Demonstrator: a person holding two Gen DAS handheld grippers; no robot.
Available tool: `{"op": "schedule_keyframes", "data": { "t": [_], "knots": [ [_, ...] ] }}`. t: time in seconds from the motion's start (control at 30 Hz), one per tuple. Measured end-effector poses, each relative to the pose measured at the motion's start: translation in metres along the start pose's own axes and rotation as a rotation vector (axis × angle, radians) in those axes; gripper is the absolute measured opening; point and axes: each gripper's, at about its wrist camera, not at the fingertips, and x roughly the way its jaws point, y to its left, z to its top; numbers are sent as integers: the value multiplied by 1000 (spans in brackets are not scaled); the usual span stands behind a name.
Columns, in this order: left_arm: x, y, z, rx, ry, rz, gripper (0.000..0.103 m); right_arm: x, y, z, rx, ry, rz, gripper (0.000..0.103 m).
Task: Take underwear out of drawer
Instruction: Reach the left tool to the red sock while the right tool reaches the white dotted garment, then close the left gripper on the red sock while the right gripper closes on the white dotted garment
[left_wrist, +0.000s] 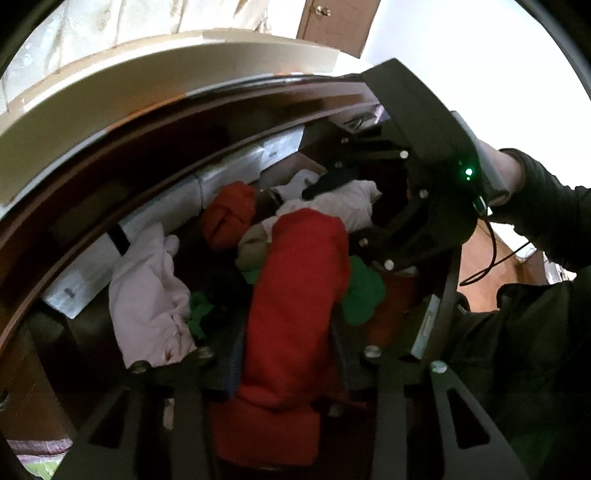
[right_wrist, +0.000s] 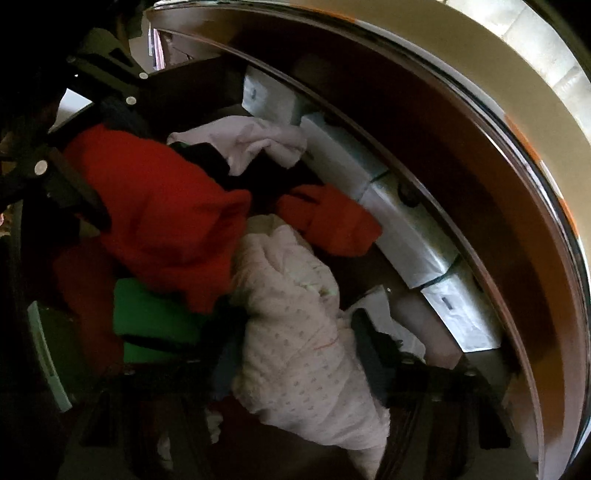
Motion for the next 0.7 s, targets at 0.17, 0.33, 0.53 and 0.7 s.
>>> {"op": "schedule_keyframes", "data": {
  "t": [0.17, 0.33, 0.53, 0.7],
  "knots": [
    [-21, -6, -9, -45, -84, 12, 37, -20, -4, -3, 54, -54, -34, 41],
    [-30, -8, -14, -89, -126, 41, 37, -35, -6, -9, 107, -95, -42, 40],
    [-41, 1, -17, -172, -183, 14, 37, -35, -6, -20, 157, -118, -65, 40],
    [-34, 4, -17, -190, -166, 121, 38, -38, -8, -21, 178, -146, -70, 40]
  ]
}}
